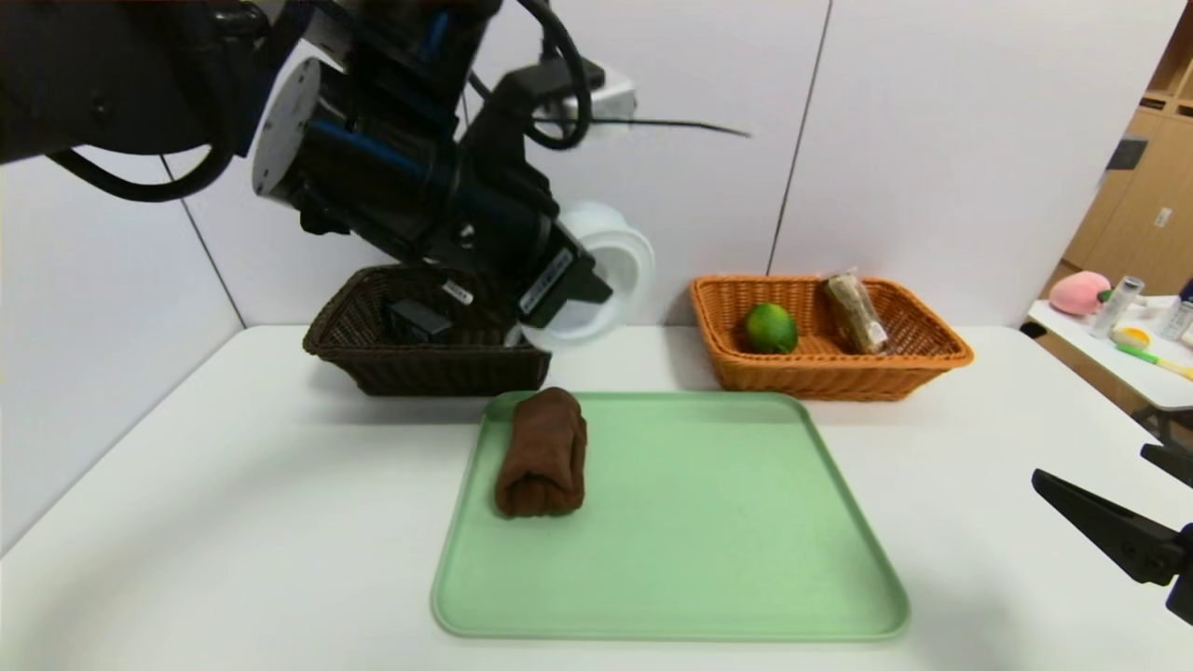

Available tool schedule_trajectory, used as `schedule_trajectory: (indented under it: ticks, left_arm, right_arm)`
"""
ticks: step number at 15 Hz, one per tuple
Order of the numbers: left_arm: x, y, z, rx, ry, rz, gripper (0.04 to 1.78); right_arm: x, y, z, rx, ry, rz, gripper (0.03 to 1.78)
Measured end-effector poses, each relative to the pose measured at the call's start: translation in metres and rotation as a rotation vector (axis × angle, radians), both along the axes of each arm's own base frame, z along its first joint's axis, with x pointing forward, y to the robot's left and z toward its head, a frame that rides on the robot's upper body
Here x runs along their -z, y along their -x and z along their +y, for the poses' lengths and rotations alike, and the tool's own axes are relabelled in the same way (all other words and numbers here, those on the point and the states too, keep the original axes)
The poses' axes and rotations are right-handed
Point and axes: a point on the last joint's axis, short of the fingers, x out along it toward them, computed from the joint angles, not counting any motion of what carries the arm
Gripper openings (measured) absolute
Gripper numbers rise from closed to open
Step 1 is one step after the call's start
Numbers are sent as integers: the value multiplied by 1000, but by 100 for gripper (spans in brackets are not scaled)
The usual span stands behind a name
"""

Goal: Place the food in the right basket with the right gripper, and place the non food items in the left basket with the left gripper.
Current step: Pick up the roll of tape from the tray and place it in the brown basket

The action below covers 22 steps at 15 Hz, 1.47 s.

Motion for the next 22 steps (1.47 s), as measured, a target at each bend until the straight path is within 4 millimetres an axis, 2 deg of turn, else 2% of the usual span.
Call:
schedule_trajectory:
  ticks: [3, 5, 7, 11, 16, 22]
  left_arm:
    - [-13, -22, 23, -453, 184, -46, 59]
    - [-5, -45, 49, -764, 223, -71, 59]
    - [9, -58, 59, -914, 234, -86, 59]
    - [25, -74, 61, -949, 259, -108, 59]
    - [48, -98, 49, -943, 264, -119, 59]
    - [95, -136, 27, -923, 245, -120, 59]
  right_arm:
    - [1, 1, 0, -5, 21, -2, 170]
    - [1, 1, 0, -7, 33, -7, 170]
    - [0, 2, 0, -7, 38, -11, 170]
    - [0, 3, 0, -4, 38, -18, 170]
    - [3, 8, -1, 0, 37, -20, 170]
    - [6, 9, -1, -2, 38, -9, 170]
